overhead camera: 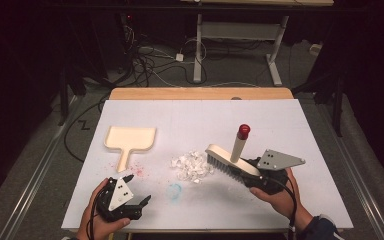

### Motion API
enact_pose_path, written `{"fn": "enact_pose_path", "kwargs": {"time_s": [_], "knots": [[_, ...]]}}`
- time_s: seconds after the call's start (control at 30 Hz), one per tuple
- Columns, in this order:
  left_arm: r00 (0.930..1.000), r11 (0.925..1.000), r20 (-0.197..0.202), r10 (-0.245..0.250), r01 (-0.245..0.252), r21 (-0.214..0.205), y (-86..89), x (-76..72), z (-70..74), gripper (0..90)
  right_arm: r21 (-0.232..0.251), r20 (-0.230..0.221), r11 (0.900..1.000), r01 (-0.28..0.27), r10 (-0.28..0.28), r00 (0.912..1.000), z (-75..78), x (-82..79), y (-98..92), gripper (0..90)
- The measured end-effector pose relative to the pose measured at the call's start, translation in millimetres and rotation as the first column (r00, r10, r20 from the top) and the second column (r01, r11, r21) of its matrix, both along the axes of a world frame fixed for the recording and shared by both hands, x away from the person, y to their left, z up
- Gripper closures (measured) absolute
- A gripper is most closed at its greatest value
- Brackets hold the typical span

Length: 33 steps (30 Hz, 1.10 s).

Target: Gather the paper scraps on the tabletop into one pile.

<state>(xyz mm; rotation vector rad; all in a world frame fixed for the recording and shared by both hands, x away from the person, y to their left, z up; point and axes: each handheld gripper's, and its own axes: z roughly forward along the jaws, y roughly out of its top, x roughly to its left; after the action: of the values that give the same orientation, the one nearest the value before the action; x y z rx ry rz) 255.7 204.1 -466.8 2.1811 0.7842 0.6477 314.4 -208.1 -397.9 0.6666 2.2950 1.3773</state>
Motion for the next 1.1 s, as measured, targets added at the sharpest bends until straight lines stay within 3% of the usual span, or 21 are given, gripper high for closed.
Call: {"fn": "enact_pose_path", "kwargs": {"time_s": [0.17, 0.3, 0.37, 0.4, 0.53, 0.6, 0.67, 0.73, 0.87, 0.97, 1.1], "knots": [[1.0, 1.0, -0.002, -0.002, 0.002, 0.003, -0.3, 0.5, -0.3, 17.5, -0.02, 0.018, 0.9987, 0.048, -0.048, 0.9987, -4.8, 14.9, 5.2, 68.2], [1.0, 1.0, -0.006, -0.002, 0.002, 0.003, -0.5, 1.3, -0.8, 17.7, -0.034, 0.066, 0.9885, 0.148, -0.145, 0.9872, -13.3, 38.6, 16.2, 68.2], [0.9999, 1.0, -0.01, -0.004, 0.004, 0.003, -0.8, 1.6, -1.2, 18.2, -0.038, 0.067, 0.9861, 0.162, -0.159, 0.985, -17.1, 44.7, 19.3, 68.2], [1.0, 0.9999, 0.001, -0.005, 0.005, 0.009, -0.7, 2.1, -1.1, 18.2, -0.055, 0.063, 0.9821, 0.18, -0.176, 0.9823, -26.3, 56.9, 26.1, 68.2], [1.0, 1.0, 0.002, -0.004, 0.004, 0.002, 0.9, 1.6, -1.1, 18.2, -0.08, 0.015, 0.9733, 0.215, -0.215, 0.9766, -46.2, 71.3, 40.7, 68.3], [1.0, 1.0, -0.009, 0.0, 0.0, -0.003, 1.7, 1.2, -1.5, 18.2, -0.071, 0.002, 0.9761, 0.205, -0.206, 0.9786, -51.3, 70.2, 48.5, 68.2], [1.0, 1.0, 0.001, -0.002, 0.002, -0.003, 2.6, 1.7, -1.2, 18.2, -0.092, 0.031, 0.9774, 0.19, -0.188, 0.9816, -51.9, 65.5, 60.3, 68.2], [1.0, 1.0, 0.003, -0.004, 0.004, -0.002, 2.4, 1.6, -0.9, 18.2, -0.09, 0.025, 0.9836, 0.156, -0.154, 0.9877, -53.7, 60.3, 71.9, 68.2], [1.0, 1.0, 0.003, -0.007, 0.007, -0.001, 1.6, 0.6, -0.6, 18.2, -0.137, 0.067, 0.9837, 0.116, -0.107, 0.9919, -53.6, 50.9, 86.3, 68.2], [1.0, 1.0, -0.002, -0.003, 0.003, -0.006, 2.1, -0.8, -0.4, 18.2, -0.148, 0.097, 0.9807, 0.127, -0.114, 0.9888, -42.6, 47.0, 75.1, 68.2], [1.0, 1.0, 0.0, -0.002, 0.002, -0.005, 3.4, -1.6, -0.2, 18.2, -0.09, 0.097, 0.9833, 0.159, -0.15, 0.984, -18.8, 41.3, 37.8, 68.2]]}}
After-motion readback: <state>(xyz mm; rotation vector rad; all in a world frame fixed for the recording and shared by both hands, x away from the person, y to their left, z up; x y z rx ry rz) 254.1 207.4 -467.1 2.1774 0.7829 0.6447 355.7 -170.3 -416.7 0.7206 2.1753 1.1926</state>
